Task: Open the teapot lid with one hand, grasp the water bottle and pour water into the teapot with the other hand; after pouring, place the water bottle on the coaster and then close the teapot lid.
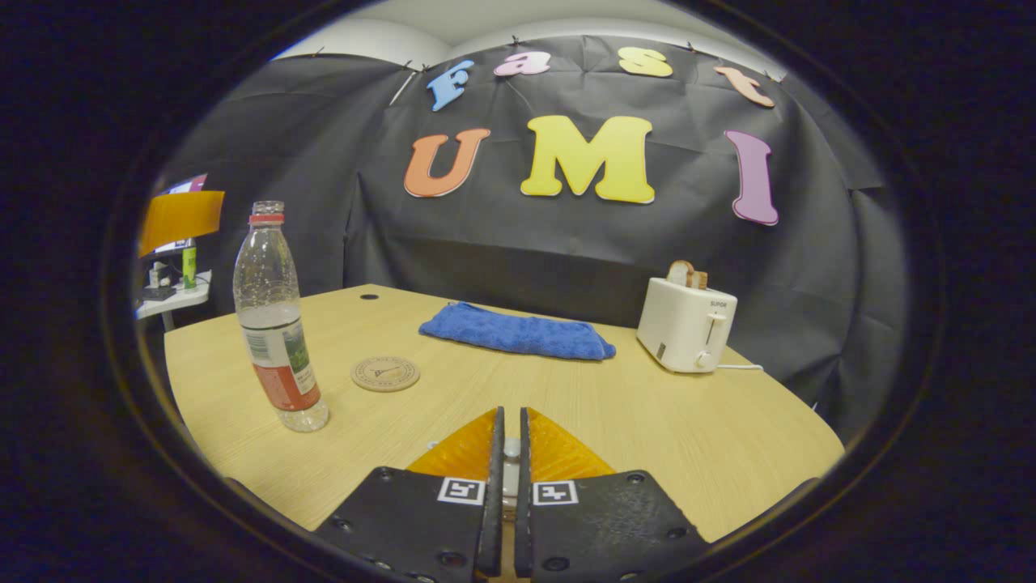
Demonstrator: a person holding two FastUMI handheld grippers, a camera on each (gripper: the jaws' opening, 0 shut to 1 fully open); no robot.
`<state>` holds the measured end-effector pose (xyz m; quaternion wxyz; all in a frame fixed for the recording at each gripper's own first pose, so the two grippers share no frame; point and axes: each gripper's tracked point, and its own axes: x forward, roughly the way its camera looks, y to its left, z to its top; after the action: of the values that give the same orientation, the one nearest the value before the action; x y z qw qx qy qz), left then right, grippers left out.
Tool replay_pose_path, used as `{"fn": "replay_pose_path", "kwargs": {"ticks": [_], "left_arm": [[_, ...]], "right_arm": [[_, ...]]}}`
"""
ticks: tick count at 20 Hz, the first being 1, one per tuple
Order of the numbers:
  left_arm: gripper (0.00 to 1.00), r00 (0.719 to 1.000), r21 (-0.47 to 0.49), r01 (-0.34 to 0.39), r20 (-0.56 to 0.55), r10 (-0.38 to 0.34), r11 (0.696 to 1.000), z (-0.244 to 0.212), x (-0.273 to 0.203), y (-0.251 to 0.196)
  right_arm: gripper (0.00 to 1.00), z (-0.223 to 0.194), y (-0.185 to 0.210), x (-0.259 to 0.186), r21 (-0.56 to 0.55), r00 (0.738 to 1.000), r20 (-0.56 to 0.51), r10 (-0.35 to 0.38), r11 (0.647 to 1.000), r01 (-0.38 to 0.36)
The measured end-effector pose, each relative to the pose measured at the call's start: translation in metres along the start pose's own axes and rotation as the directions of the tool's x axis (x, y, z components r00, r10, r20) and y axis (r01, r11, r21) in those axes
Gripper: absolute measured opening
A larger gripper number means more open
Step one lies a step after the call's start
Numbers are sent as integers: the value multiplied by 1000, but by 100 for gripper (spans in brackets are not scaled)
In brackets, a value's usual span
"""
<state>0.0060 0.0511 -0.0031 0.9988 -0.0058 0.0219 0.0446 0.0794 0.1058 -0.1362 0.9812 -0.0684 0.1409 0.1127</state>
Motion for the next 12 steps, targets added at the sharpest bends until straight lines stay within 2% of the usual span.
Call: {"fn": "replay_pose_path", "kwargs": {"ticks": [1, 2, 3, 9, 12], "left_arm": [[99, 1000, -4, 0, 2, 0, 1000, 0, -1, 1], [99, 1000, -9, 3, 0, -3, 1000, -1, -1, 1], [99, 1000, -13, 7, -2, -7, 1000, -1, -1, -1], [99, 998, 17, 55, -41, -55, 998, -19, -9, 0], [99, 995, -8, 69, -74, -70, 998, -36, -11, 4]], "right_arm": [[0, -1, 3, 5, -5, 1000, -8, 15, 1000, -15], [8, -1, 2, 1, -5, 1000, -4, 10, 1000, -10], [1, 0, 3, -2, -18, 1000, -5, 8, 1000, -8], [1, 7, 2, 1, 5, 999, 4, 38, 999, -38], [1, 17, 2, -5, 4, 999, 30, 41, 999, -41]]}}
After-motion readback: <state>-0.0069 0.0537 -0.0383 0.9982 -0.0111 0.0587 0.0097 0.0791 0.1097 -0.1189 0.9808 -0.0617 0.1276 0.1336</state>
